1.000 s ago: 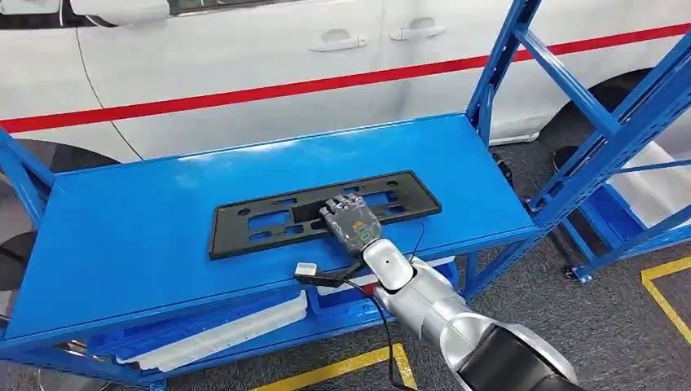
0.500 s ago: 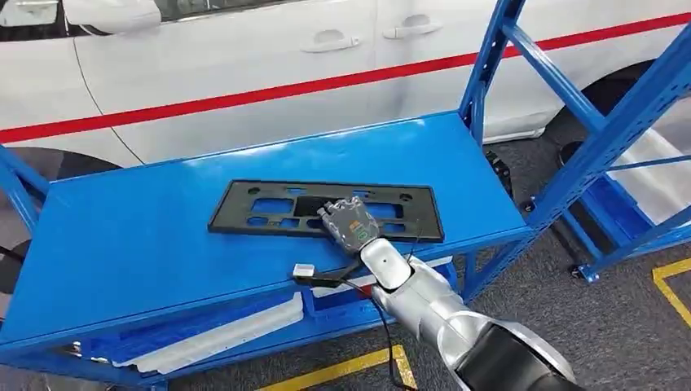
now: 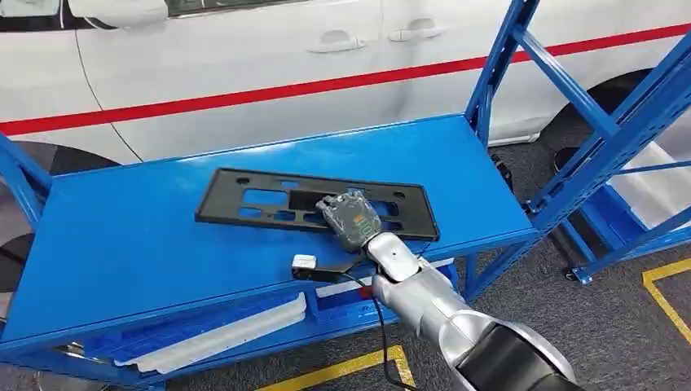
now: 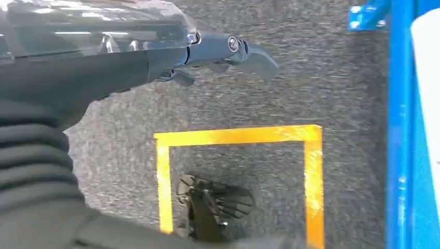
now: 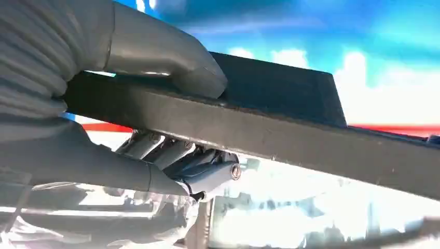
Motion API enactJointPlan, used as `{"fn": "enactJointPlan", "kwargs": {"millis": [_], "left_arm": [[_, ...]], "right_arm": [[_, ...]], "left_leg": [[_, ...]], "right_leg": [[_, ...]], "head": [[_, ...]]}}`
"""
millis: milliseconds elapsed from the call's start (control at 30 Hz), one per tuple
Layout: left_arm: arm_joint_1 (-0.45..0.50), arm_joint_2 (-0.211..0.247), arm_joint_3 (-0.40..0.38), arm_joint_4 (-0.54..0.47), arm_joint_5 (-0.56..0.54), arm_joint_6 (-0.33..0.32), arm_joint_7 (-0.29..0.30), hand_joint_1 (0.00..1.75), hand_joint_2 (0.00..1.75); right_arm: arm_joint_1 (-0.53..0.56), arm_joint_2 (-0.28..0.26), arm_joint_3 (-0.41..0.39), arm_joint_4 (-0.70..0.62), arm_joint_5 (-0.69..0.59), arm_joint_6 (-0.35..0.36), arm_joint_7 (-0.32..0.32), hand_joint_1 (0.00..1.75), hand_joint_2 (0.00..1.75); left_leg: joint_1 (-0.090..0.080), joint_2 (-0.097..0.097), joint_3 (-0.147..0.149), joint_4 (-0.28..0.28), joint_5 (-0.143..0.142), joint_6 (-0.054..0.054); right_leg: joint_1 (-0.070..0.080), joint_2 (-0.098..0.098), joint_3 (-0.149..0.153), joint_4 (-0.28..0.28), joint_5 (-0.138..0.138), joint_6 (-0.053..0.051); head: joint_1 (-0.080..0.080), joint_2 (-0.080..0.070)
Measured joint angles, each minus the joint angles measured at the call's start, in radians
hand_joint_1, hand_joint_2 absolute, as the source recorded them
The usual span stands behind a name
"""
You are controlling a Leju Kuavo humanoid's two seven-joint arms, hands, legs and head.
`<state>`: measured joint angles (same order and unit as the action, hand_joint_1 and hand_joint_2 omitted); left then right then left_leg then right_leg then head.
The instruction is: Take the parts from the cabinet and place them on the table.
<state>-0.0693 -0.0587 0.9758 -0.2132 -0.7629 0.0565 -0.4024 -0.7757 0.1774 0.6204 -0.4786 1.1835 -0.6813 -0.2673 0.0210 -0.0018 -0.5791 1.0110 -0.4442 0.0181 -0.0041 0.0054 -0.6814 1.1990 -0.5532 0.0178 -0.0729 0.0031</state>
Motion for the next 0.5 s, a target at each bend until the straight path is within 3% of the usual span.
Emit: {"fn": "enactJointPlan", "kwargs": {"millis": [33, 67, 100, 133, 200, 233, 300, 367, 400, 467, 500], "left_arm": [[-0.001, 0.000, 0.004, 0.000, 0.002, -0.007, -0.008, 0.00, 1.75], [-0.001, 0.000, 0.008, 0.000, 0.002, -0.014, -0.011, 0.00, 1.75], [-0.002, 0.000, 0.011, 0.000, 0.002, -0.022, -0.011, 0.00, 1.75], [-0.001, 0.000, 0.012, 0.000, 0.002, -0.034, -0.009, 0.00, 1.75], [-0.001, 0.000, 0.017, 0.000, 0.009, -0.061, -0.008, 0.00, 1.75], [-0.003, 0.000, 0.020, 0.000, 0.012, -0.070, -0.008, 0.00, 1.75], [-0.009, 0.000, 0.029, 0.000, 0.016, -0.075, -0.008, 0.00, 1.75], [-0.009, 0.000, 0.037, 0.000, 0.021, -0.077, -0.007, 0.00, 1.75], [-0.010, 0.000, 0.039, 0.000, 0.021, -0.078, -0.007, 0.00, 1.75], [-0.011, 0.002, 0.042, 0.000, 0.022, -0.081, -0.009, 0.00, 1.75], [-0.011, 0.002, 0.045, 0.000, 0.022, -0.081, -0.011, 0.00, 1.75]], "right_arm": [[0.009, -0.004, -0.021, -0.030, -0.078, 0.008, -0.066, 1.73, 1.75], [0.023, -0.011, -0.040, -0.064, -0.152, 0.031, -0.132, 1.73, 1.75], [0.040, -0.021, -0.059, -0.117, -0.246, 0.060, -0.201, 1.73, 1.75], [0.060, -0.032, -0.076, -0.180, -0.357, 0.111, -0.275, 1.73, 1.75], [0.106, -0.062, -0.099, -0.337, -0.617, 0.261, -0.391, 1.73, 1.75], [0.129, -0.078, -0.102, -0.427, -0.763, 0.355, -0.408, 1.73, 1.75], [0.193, -0.116, -0.104, -0.622, -1.037, 0.528, -0.415, 1.73, 1.75], [0.243, -0.142, -0.108, -0.770, -1.138, 0.598, -0.415, 1.73, 1.75], [0.261, -0.147, -0.111, -0.824, -1.161, 0.636, -0.416, 1.73, 1.75], [0.304, -0.148, -0.146, -0.950, -1.254, 0.814, -0.416, 1.73, 1.75], [0.326, -0.143, -0.167, -1.013, -1.309, 0.929, -0.416, 1.73, 1.75]], "left_leg": [[0.000, 0.001, 0.001, 0.000, 0.000, 0.000], [0.000, 0.001, 0.001, 0.000, -0.001, 0.001], [0.001, 0.001, 0.003, 0.000, -0.001, 0.001], [0.001, 0.001, 0.007, 0.000, -0.002, 0.000], [0.000, 0.000, 0.014, 0.000, -0.005, -0.003], [0.001, 0.000, 0.016, 0.000, -0.006, -0.004], [-0.004, -0.004, 0.014, 0.001, -0.009, -0.016], [-0.003, -0.004, 0.014, -0.005, -0.007, -0.028], [-0.009, -0.003, 0.015, -0.005, -0.009, -0.035], [-0.004, -0.003, -0.013, 0.061, -0.064, -0.040], [-0.003, -0.002, -0.047, 0.141, -0.110, -0.044]], "right_leg": [[-0.001, 0.000, -0.036, 0.078, -0.030, 0.003], [-0.002, 0.000, -0.061, 0.131, -0.041, 0.004], [-0.004, 0.000, -0.064, 0.136, -0.029, 0.005], [-0.005, 0.000, -0.041, 0.089, 0.005, 0.003], [-0.003, 0.000, 0.056, -0.096, 0.089, -0.008], [0.001, -0.001, 0.098, -0.172, 0.106, -0.019], [0.007, -0.005, 0.099, -0.188, 0.102, -0.019], [0.009, -0.003, 0.095, -0.187, 0.103, -0.026], [-0.002, -0.003, 0.097, -0.197, 0.110, -0.035], [-0.005, -0.007, 0.098, -0.202, 0.113, -0.044], [-0.003, -0.007, 0.098, -0.201, 0.112, -0.046]], "head": [[0.000, 0.000], [0.000, 0.000], [0.000, 0.000], [0.000, 0.000], [0.000, 0.000], [0.000, 0.000], [0.000, 0.000], [0.000, 0.000], [0.000, 0.000], [0.000, 0.000], [0.000, 0.000]]}}
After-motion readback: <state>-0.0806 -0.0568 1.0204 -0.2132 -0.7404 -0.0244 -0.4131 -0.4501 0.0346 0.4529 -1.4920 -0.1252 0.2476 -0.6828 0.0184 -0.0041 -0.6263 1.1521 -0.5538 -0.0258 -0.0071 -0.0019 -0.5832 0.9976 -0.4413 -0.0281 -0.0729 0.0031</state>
